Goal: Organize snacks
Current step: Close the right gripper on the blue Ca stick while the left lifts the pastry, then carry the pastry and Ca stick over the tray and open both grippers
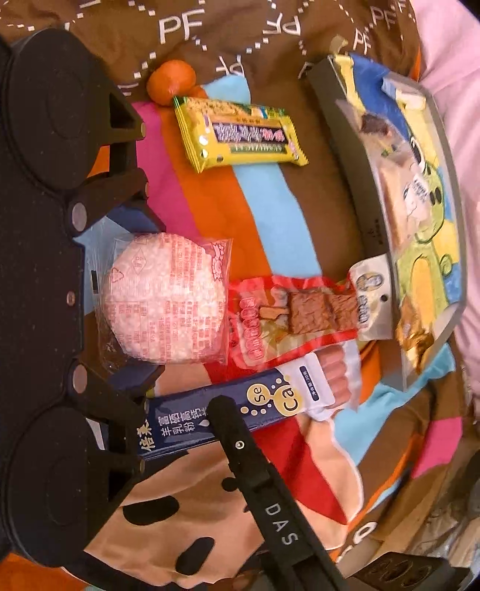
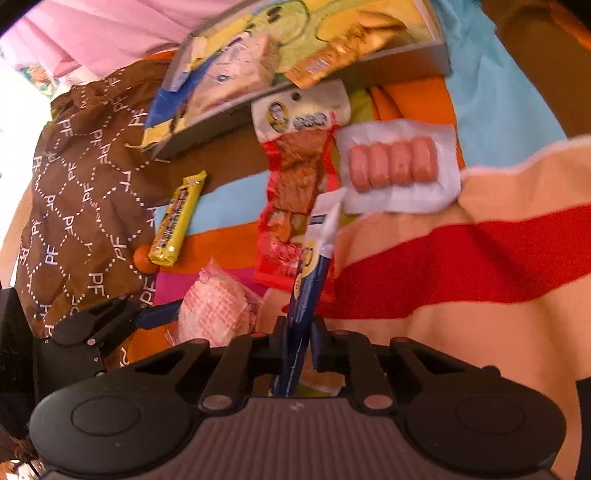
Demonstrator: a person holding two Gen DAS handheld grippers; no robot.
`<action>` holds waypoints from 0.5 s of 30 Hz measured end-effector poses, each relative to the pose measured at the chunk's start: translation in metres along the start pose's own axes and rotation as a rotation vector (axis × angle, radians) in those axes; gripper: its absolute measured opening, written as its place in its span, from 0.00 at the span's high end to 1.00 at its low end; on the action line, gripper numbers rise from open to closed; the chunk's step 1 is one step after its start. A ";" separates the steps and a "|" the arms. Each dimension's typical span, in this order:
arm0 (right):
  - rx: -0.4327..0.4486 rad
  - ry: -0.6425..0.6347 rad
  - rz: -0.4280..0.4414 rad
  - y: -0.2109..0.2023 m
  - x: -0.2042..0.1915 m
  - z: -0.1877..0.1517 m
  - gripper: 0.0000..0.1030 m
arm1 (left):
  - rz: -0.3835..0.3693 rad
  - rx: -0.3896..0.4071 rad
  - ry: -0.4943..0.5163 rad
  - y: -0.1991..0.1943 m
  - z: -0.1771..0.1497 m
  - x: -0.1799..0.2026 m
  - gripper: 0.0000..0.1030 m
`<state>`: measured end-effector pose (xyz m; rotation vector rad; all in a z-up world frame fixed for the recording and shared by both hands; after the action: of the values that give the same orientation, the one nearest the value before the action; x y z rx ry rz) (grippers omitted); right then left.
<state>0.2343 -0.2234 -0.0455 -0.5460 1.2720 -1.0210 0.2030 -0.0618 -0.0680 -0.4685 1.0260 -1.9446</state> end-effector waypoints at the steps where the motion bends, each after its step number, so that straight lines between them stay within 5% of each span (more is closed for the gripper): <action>1: 0.005 -0.009 -0.001 -0.001 -0.002 0.000 0.88 | 0.005 0.005 -0.010 -0.002 0.000 -0.002 0.29; 15: 0.135 -0.041 0.074 -0.038 -0.030 0.039 0.91 | 0.114 0.158 -0.086 -0.037 0.043 -0.043 0.29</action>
<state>0.2603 -0.2234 0.0109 -0.4114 1.1694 -1.0203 0.2353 -0.0365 -0.0103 -0.3933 0.8196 -1.8702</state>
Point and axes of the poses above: each gripper's, at about its wrist camera, not at the fingertips, and y roughly the way its jaws point, x to its right, z to its top, the point moved 6 cm from there along y, roughly the way its jaws point, and after that the axes turned 14 degrees about y, right-handed, at the moved point
